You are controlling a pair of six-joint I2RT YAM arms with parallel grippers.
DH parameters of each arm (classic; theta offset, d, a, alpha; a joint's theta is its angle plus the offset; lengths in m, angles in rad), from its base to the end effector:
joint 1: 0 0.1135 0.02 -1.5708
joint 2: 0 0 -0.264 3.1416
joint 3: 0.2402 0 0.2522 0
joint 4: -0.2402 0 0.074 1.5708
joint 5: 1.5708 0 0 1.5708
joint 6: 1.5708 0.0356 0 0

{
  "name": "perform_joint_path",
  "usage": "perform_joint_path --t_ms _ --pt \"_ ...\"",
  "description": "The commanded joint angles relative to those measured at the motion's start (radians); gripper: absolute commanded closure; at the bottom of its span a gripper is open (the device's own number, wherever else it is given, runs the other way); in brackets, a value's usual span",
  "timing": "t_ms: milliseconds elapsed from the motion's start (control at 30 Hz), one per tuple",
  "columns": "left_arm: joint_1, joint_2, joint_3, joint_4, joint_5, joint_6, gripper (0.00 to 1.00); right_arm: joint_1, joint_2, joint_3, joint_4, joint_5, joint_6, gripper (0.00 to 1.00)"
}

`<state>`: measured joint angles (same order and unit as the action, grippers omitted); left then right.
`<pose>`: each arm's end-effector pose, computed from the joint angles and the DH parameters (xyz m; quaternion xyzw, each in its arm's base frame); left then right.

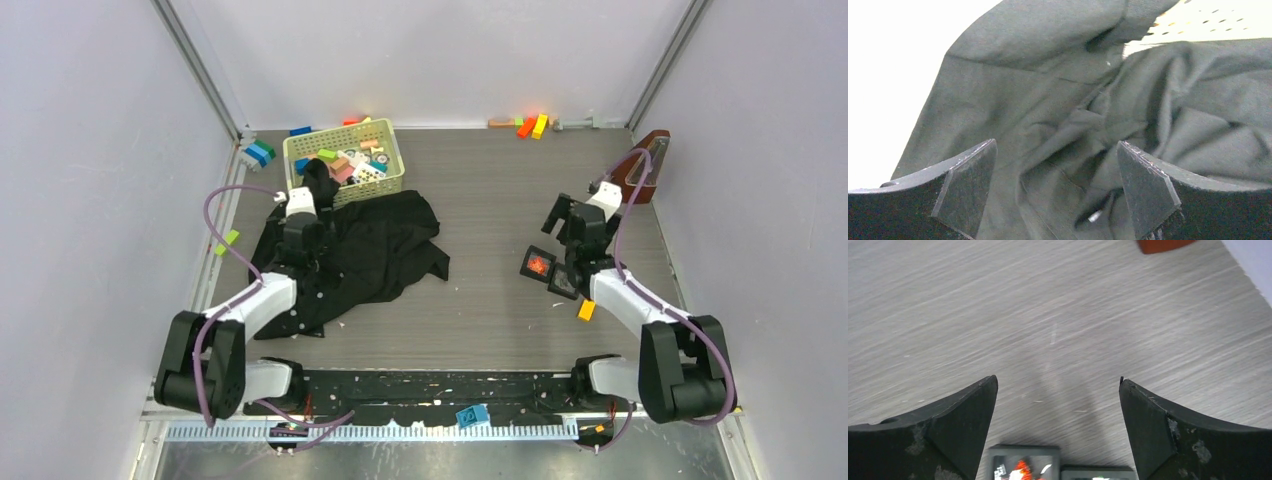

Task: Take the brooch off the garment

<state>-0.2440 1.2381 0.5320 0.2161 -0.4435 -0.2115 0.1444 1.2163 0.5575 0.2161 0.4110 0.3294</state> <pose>0.2490 -0.0462 0.1998 -0.0995 0.8382 0.0704 0.5315 0.2545 0.0226 0.2129 0.1850 0.8137 -0.0448 0.5492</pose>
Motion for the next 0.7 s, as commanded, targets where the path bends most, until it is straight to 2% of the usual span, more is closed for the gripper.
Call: perform_joint_path --t_ms 0,33,133,233,267,333,400,467,667 --pt "0.044 0.045 -0.039 0.279 0.019 0.104 0.06 -0.031 0.025 -0.11 0.354 0.067 -0.158 0.04" --pt "0.048 0.044 -0.035 0.257 0.031 0.121 0.06 -0.037 0.04 -0.151 0.442 0.065 -0.176 0.04" --pt "0.052 0.088 -0.061 0.316 0.013 0.158 0.06 -0.062 0.076 -0.18 0.511 0.009 -0.215 0.06" --pt "0.054 0.166 -0.117 0.488 0.026 0.191 0.07 -0.089 0.135 -0.199 0.569 -0.029 -0.203 0.08" --pt "0.055 0.154 -0.101 0.429 0.054 0.191 0.08 -0.104 0.154 -0.22 0.633 -0.043 -0.198 0.09" --pt "0.06 0.158 -0.123 0.498 0.062 0.206 0.09 -0.116 0.271 -0.262 0.781 -0.044 -0.182 0.12" --pt "0.06 0.152 -0.128 0.492 0.076 0.208 0.1 -0.117 0.347 -0.292 0.923 -0.037 -0.186 0.13" --pt "0.061 0.145 -0.14 0.511 0.088 0.208 0.13 -0.127 0.326 -0.263 0.828 -0.058 -0.167 0.13" --pt "0.064 0.098 -0.207 0.587 0.129 0.221 0.12 -0.131 0.335 -0.234 0.788 -0.16 -0.204 0.23"
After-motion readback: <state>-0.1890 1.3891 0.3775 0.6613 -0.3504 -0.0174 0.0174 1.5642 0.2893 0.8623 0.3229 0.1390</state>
